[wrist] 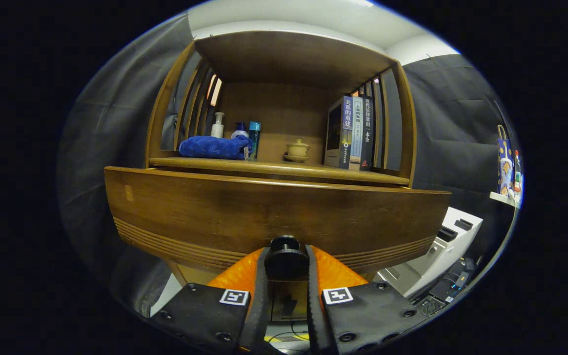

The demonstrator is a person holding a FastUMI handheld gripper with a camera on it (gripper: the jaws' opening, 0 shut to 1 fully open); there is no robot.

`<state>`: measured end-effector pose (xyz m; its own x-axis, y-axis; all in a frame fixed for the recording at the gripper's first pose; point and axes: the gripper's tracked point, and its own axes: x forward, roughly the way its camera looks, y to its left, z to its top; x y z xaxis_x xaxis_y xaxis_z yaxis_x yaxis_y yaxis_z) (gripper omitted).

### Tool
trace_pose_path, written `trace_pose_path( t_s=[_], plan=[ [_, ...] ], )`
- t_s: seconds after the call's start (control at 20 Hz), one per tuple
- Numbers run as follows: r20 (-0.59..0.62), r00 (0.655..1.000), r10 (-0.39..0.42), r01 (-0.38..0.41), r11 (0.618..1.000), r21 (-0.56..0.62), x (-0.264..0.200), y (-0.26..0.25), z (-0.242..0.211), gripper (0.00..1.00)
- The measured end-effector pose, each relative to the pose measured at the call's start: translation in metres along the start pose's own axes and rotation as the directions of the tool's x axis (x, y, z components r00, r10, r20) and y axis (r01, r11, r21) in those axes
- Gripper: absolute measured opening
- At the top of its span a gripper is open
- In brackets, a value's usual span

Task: Pull open the drawer, take out the items inside it, and place them on the countertop above the cabinet.

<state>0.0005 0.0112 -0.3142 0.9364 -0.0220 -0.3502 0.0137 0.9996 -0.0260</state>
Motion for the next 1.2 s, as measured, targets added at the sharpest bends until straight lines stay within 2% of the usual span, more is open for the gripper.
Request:
trace_pose_path(
  t_s=[0.9, 1.2],
  plan=[
    [-0.078, 0.997, -0.021, 0.022, 1.000, 0.020, -0.074, -0.002, -0.015, 0.41],
    [-0.084, 0.996, -0.019, 0.020, 1.000, 0.017, -0.081, 0.000, -0.022, 0.44]
  ],
)
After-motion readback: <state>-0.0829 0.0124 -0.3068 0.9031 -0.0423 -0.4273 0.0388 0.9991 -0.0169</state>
